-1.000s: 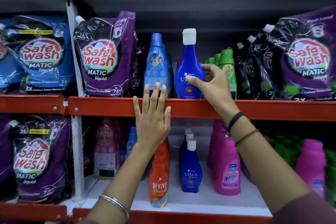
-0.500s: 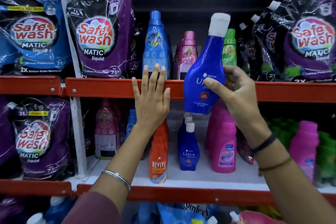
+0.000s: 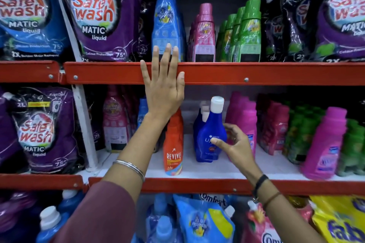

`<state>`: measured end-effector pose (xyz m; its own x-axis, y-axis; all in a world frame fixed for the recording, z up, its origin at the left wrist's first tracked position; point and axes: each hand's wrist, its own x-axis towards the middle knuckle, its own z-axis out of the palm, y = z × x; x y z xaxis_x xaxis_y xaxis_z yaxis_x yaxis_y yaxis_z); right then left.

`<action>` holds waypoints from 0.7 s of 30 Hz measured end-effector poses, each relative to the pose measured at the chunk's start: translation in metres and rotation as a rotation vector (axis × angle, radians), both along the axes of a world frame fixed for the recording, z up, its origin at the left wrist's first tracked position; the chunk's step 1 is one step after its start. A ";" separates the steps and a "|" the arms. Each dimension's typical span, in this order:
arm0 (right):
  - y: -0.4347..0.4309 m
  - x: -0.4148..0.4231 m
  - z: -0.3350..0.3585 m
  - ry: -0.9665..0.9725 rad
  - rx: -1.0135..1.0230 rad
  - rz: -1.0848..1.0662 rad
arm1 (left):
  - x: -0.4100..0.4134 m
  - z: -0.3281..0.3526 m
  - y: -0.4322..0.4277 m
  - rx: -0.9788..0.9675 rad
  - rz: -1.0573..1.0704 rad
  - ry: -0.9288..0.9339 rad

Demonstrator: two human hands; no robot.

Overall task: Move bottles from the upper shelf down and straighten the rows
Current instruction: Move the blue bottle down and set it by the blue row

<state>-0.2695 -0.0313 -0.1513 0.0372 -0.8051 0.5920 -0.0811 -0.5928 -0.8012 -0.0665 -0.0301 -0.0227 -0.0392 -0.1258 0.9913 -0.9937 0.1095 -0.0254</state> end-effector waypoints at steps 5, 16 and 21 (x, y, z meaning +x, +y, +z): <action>-0.020 0.000 -0.037 0.020 0.090 0.002 | -0.001 0.000 -0.002 -0.017 0.003 -0.001; -0.040 0.004 -0.064 0.080 0.148 0.014 | 0.000 0.001 -0.004 -0.020 0.005 -0.006; -0.037 0.003 -0.065 0.082 0.121 0.022 | -0.001 0.001 -0.003 -0.007 0.004 -0.007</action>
<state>-0.2669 -0.0684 -0.2162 0.1002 -0.8691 0.4845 -0.1374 -0.4943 -0.8584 -0.0676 -0.0328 -0.0213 -0.0458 -0.1186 0.9919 -0.9939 0.1055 -0.0333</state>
